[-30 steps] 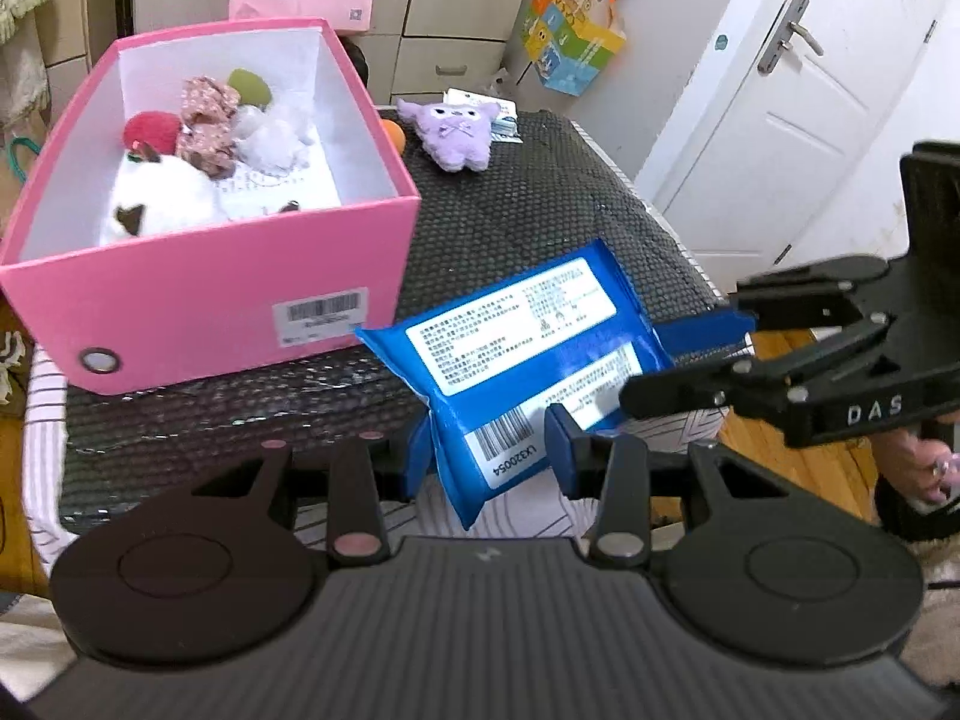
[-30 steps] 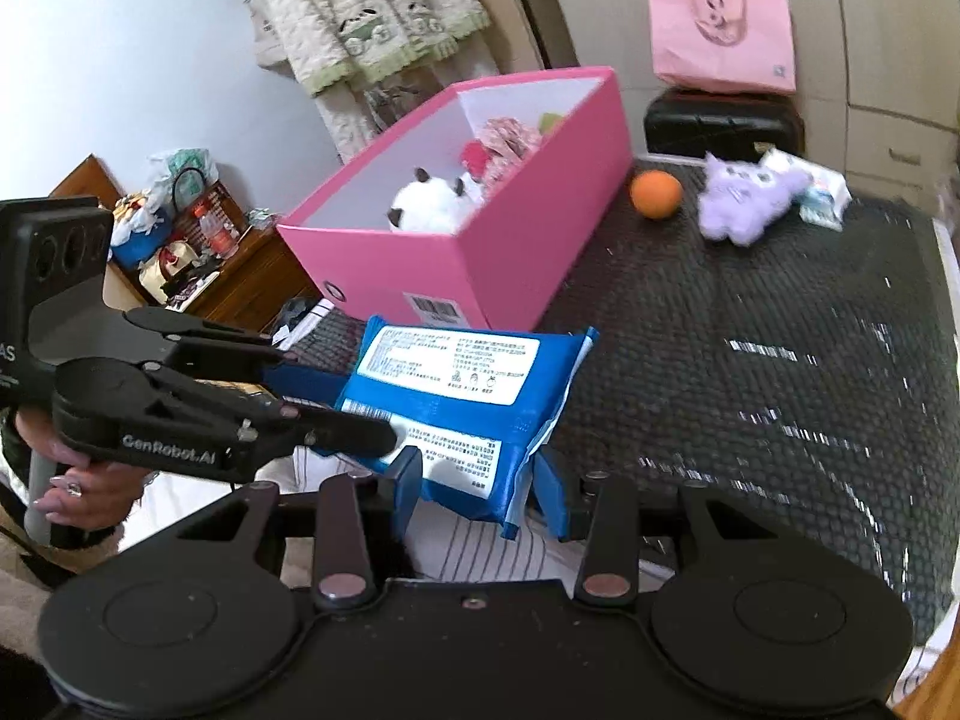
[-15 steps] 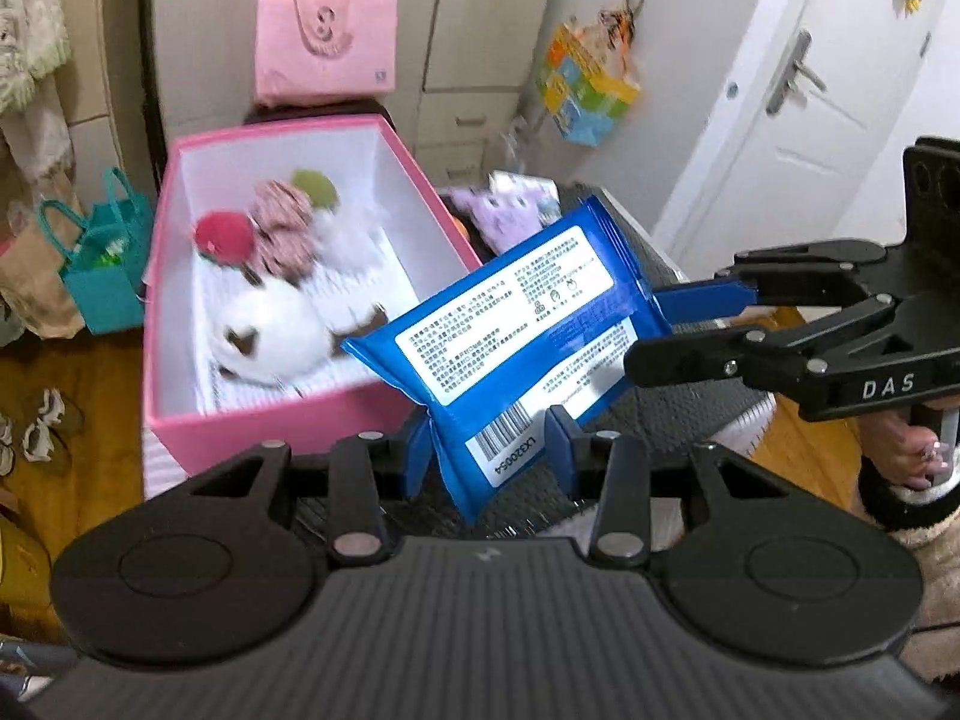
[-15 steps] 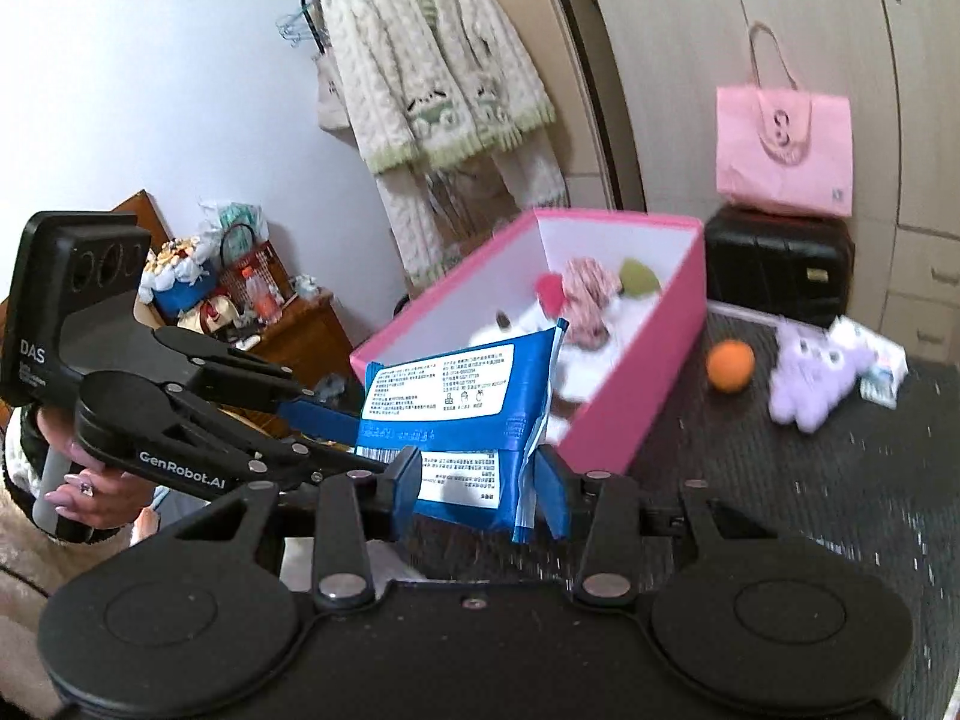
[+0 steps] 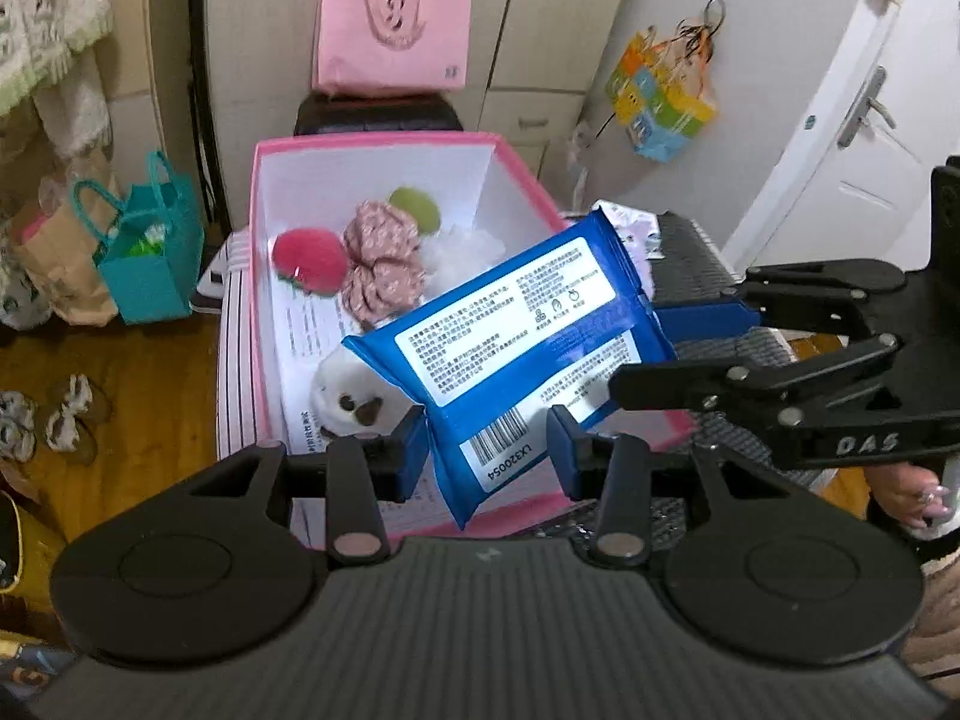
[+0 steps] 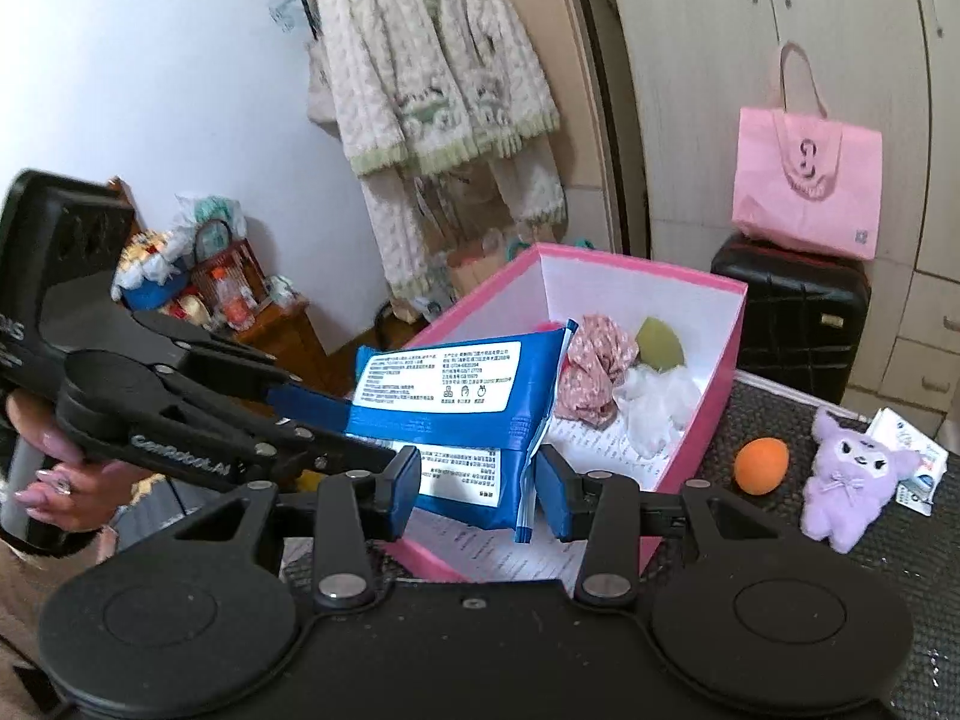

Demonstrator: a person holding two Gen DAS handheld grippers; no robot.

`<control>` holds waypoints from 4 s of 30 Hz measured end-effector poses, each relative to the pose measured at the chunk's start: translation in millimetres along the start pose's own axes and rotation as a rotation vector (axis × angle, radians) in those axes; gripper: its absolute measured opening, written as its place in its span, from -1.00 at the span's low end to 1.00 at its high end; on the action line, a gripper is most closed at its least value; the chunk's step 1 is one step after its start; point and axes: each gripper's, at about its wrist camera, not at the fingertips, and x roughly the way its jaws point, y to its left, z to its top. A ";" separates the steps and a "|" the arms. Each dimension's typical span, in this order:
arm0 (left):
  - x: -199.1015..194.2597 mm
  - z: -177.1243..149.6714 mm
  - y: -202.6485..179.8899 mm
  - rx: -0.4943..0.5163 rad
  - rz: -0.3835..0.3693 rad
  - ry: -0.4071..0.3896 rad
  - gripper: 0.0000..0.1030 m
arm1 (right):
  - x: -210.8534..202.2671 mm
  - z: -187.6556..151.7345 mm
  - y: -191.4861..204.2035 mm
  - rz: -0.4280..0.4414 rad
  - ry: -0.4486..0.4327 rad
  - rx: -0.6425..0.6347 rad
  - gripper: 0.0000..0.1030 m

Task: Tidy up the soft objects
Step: 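Open the left tool to drop the blue packet into the box, then withdraw both tools from the box toward the orange sponge and white packet, then close the left tool on the orange sponge while the right tool grasps the white wipes packet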

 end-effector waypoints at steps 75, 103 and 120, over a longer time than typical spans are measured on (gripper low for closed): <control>55.4 -1.1 -199.4 0.207 -0.043 -0.236 0.19 | -139.4 -40.8 -157.1 -0.296 -0.224 0.086 -0.02; 211.3 35.5 -185.8 0.079 0.469 -0.289 -0.25 | 15.5 -38.1 -303.8 -0.179 0.051 -0.302 -0.02; 246.7 42.9 -172.2 0.072 0.561 -0.218 -0.11 | 49.7 -31.8 -318.1 -0.098 0.038 -0.418 0.24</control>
